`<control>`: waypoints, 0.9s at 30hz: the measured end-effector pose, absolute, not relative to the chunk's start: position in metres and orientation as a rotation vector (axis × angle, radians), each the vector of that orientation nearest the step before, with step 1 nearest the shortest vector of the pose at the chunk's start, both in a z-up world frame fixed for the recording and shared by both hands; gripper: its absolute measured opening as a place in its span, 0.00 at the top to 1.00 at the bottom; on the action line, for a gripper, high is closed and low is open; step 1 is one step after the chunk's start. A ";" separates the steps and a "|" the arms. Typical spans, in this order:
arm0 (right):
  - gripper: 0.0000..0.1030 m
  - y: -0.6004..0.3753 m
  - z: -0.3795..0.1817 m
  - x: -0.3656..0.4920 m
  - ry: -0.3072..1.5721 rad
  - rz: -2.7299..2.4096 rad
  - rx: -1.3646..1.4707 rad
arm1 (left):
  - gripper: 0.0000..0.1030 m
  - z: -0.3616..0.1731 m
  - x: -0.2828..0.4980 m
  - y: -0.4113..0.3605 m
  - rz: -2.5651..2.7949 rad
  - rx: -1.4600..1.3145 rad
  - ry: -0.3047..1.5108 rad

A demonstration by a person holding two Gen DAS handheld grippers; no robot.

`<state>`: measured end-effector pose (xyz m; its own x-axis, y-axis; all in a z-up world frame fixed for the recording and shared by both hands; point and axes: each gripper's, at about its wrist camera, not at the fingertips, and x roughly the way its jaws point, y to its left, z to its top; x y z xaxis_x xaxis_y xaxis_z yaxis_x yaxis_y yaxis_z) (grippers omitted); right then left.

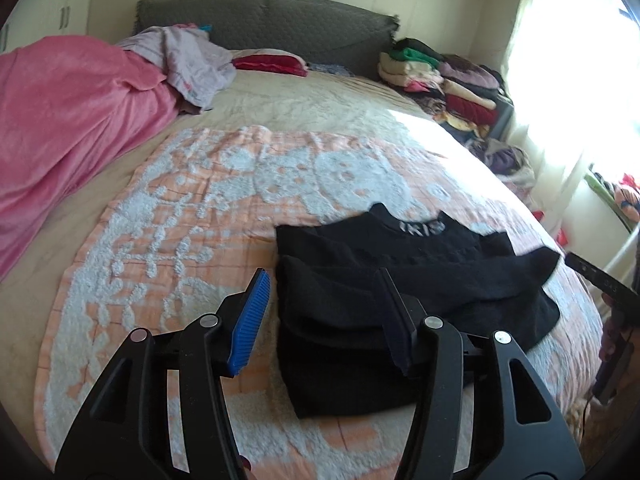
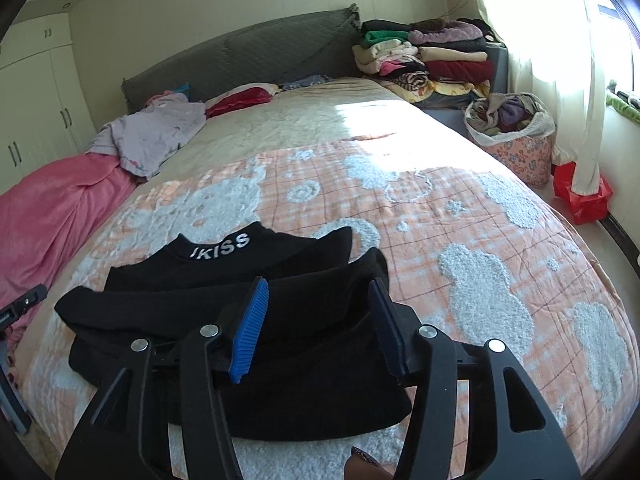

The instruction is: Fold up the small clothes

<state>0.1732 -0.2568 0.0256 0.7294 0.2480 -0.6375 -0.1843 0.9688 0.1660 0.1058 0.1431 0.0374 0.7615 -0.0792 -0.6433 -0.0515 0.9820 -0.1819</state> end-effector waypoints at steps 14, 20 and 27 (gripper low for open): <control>0.62 -0.184 -0.029 0.152 0.864 0.389 -0.113 | 0.65 -0.022 0.120 0.082 -0.080 0.026 0.850; 0.62 -0.181 -0.049 0.168 0.893 0.328 -0.157 | 0.65 -0.027 0.138 0.078 -0.063 0.093 0.851; 0.62 -0.178 -0.051 0.188 0.887 0.321 -0.147 | 0.65 -0.024 0.165 0.081 -0.066 0.085 0.842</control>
<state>0.1877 -0.1782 -0.0511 0.5877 0.2144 -0.7802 -0.3351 0.9422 0.0064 0.1647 0.0813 -0.0239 0.6640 -0.0243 -0.7474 0.0917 0.9946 0.0491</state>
